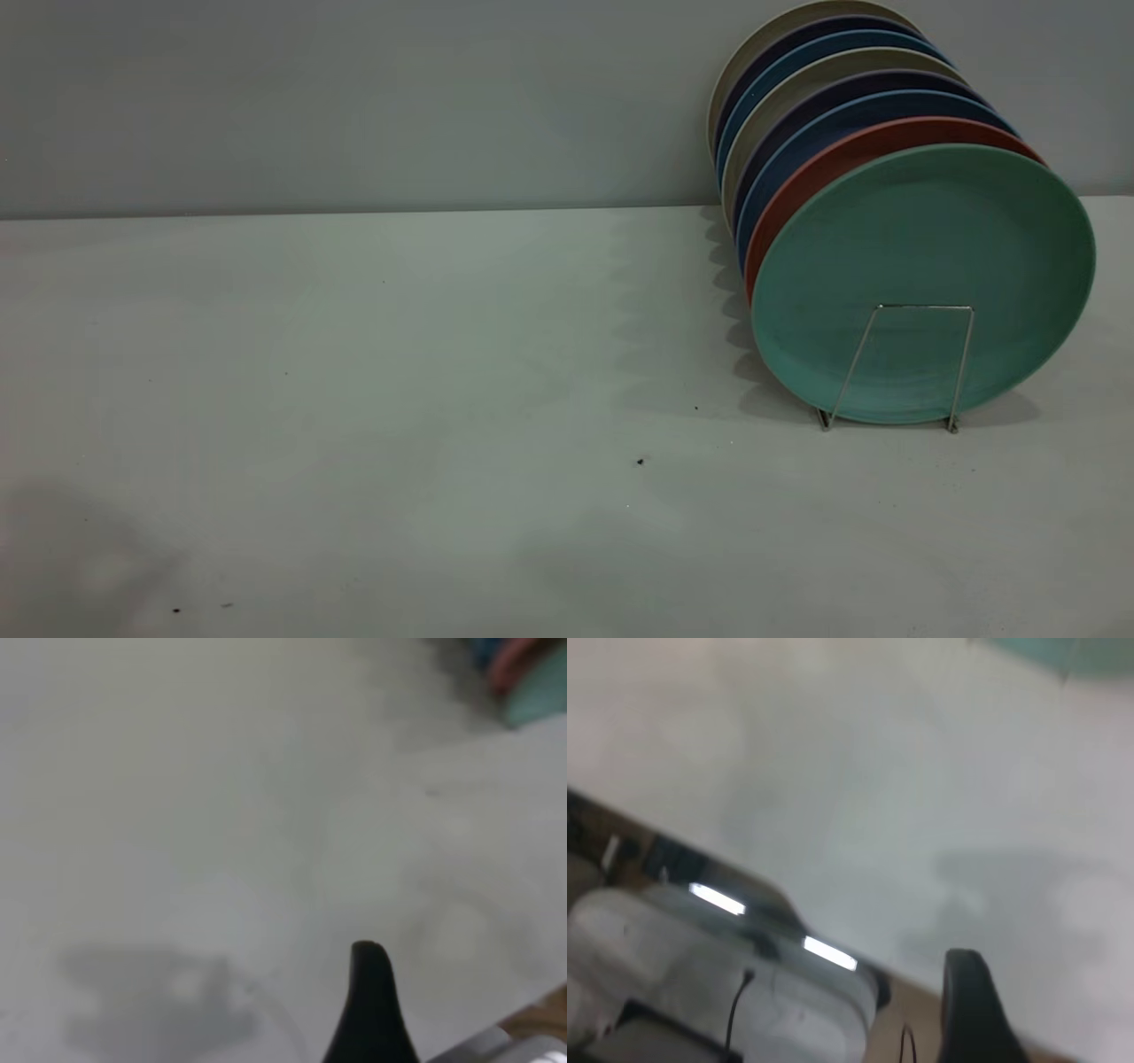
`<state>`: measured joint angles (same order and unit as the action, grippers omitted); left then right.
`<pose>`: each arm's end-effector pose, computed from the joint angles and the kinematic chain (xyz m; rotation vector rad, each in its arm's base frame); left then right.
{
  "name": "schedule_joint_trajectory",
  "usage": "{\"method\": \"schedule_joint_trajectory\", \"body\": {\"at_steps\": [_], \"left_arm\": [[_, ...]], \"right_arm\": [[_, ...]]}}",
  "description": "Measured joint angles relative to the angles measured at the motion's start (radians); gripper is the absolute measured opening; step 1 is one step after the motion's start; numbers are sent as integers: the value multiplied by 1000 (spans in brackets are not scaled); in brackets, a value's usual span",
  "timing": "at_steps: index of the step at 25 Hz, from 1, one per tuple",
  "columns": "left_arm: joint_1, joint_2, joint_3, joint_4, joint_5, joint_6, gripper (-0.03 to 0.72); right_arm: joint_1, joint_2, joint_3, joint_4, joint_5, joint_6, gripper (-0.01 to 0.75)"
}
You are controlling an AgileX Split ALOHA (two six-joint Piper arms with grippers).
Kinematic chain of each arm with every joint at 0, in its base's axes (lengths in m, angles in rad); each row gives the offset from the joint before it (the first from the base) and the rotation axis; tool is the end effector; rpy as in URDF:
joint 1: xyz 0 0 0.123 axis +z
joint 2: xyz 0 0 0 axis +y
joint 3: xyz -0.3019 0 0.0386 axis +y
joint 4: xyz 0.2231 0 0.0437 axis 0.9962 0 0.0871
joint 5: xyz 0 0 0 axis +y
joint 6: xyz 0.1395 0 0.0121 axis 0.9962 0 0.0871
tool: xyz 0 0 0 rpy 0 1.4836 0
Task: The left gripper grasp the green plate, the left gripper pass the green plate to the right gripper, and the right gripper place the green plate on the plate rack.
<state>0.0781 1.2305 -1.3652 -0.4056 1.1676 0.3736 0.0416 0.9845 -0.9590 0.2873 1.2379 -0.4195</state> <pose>0.2337 -0.0327 0.3903 0.3104 2.4083 -0.3335 0.1410 0.0434 0.3100 -0.5621 2.6293 0.2850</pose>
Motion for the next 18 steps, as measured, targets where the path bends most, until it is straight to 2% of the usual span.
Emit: {"method": "schedule_joint_trajectory", "body": {"at_steps": [6,10,13,18], "left_arm": [[0,-156,92,133,0,-122,592],[0,-259,236,173,0,-152,591],[0,-335,366,205,0,-153,591],[0,-453,603,252,-6,-155,591]], "right_arm": [[0,-191,258,-62,-6,82,456],[0,-329,390,-148,-13,186,456],[0,-441,441,-211,-23,274,456],[0,-631,481,-275,-105,352,456]]}}
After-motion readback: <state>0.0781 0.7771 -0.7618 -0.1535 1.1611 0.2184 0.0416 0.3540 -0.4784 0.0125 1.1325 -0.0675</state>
